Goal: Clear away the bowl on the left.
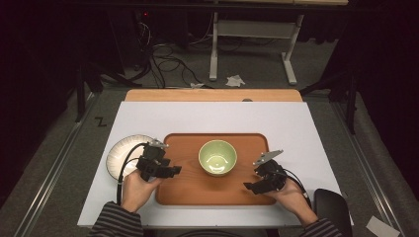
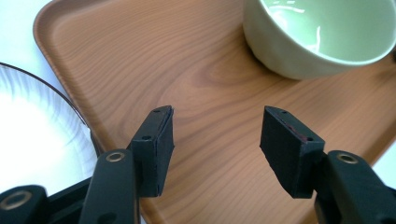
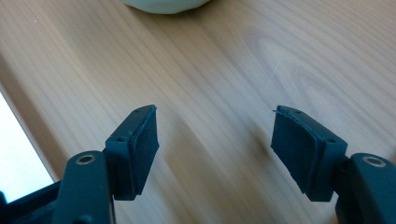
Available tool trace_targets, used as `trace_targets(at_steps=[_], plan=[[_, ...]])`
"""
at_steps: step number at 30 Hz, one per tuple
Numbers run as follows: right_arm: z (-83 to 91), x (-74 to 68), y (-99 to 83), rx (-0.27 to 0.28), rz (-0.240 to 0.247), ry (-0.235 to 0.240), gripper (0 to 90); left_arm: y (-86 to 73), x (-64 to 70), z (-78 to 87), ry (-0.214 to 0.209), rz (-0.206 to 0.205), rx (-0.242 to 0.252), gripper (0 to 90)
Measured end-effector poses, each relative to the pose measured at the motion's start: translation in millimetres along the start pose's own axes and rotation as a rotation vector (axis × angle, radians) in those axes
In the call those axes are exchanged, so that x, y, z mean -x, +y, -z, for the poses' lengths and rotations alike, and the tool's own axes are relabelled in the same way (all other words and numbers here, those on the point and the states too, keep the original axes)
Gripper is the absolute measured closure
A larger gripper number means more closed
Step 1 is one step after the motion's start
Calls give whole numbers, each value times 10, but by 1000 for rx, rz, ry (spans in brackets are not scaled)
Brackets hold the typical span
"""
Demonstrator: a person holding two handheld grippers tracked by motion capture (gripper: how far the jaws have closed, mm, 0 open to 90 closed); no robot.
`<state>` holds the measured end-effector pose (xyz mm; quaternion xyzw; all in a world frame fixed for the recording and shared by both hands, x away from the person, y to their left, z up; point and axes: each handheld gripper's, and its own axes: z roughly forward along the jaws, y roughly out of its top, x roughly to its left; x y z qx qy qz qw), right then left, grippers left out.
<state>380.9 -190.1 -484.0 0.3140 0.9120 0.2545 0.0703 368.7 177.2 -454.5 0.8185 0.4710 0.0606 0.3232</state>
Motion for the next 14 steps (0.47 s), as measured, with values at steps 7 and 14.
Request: trace_targets(at_steps=[7,14], plan=[[-2,-3,-1,-2,3,-3,334,-20,60,-71,1,-28,-19,447],[-4,-3,3,-3,3,-4,335,-28,50,-90,-2,-28,-26,444]])
